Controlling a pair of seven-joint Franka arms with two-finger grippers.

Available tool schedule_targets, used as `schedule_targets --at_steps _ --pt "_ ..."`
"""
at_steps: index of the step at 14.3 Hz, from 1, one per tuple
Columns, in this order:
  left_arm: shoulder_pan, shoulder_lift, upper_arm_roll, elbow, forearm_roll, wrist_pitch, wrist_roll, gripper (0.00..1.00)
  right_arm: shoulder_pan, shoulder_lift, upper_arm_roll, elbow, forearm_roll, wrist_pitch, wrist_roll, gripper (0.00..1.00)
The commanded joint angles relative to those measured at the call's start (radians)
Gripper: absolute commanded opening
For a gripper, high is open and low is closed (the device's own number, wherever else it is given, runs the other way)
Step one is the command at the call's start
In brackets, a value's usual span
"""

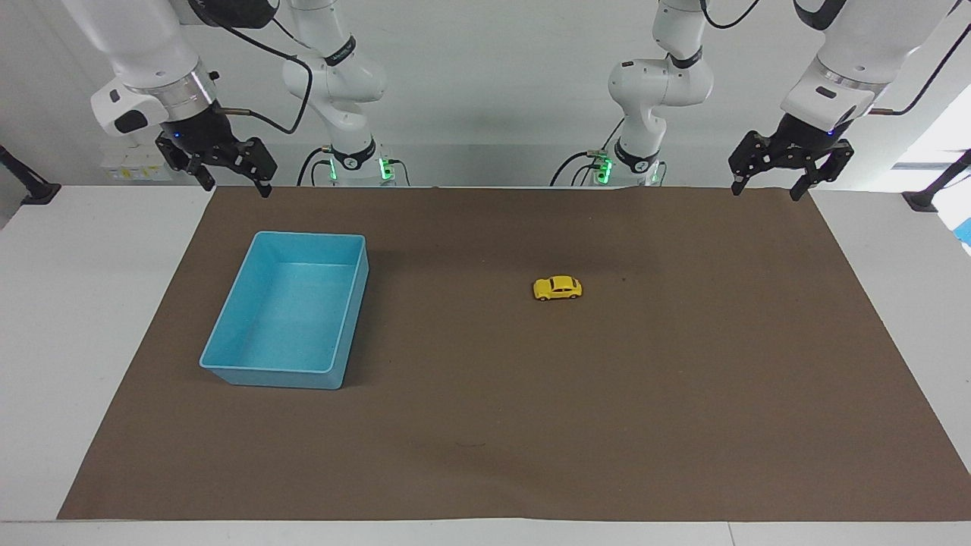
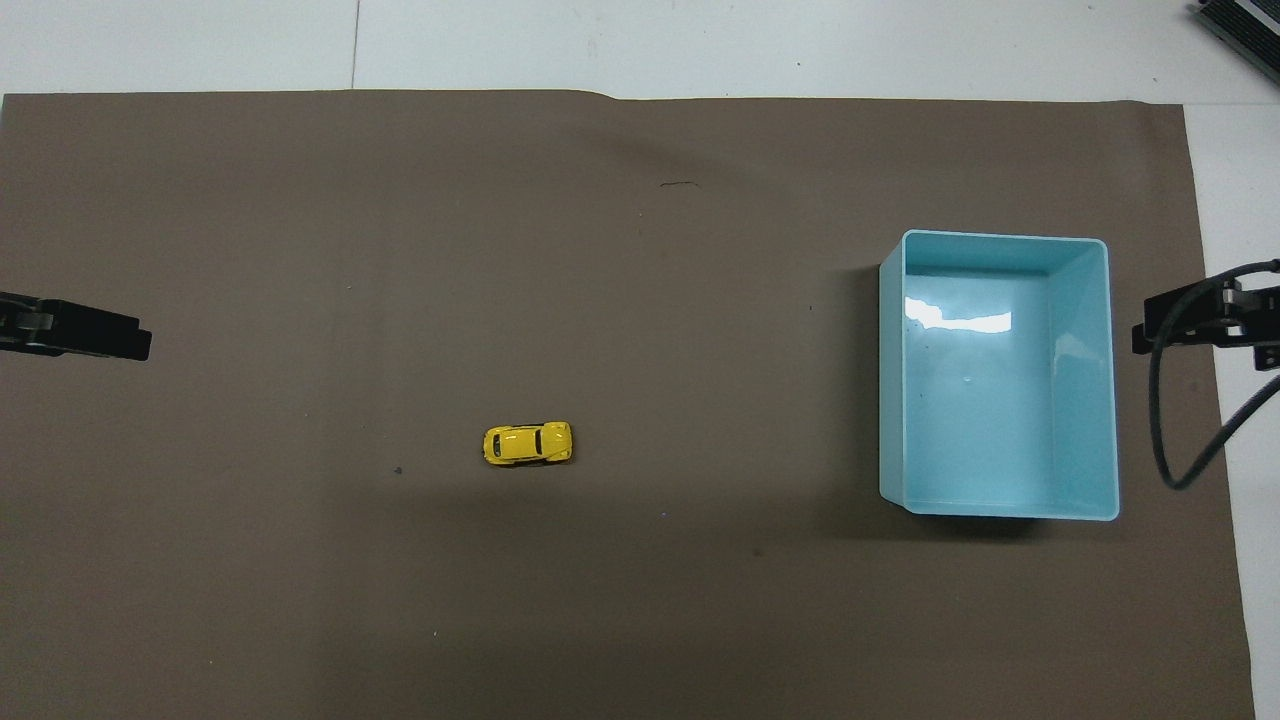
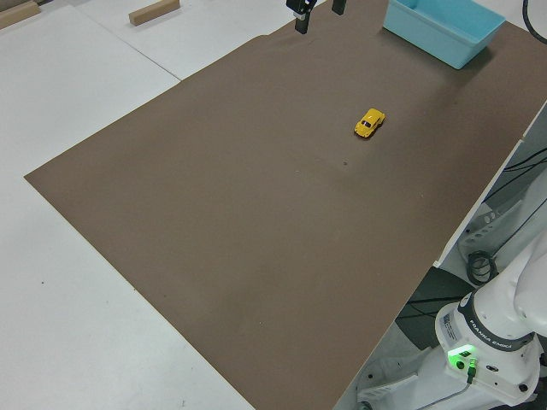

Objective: Wind up and store yellow beetle car

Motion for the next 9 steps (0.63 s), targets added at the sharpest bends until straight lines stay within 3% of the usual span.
schedule_targets --at_steps 1,9 --pt "0.007 -0.031 -0.004 -0.033 0.016 -0.007 0.01 1.0 -0.007 -0.011 0.005 -0.008 0.007 -0.001 -0.021 1.0" --pt "-0.01 -0.036 -0.017 -0.041 0.007 -0.014 0.003 1.0 -0.007 -0.011 0.005 -0.008 0.007 0.001 -0.021 1.0"
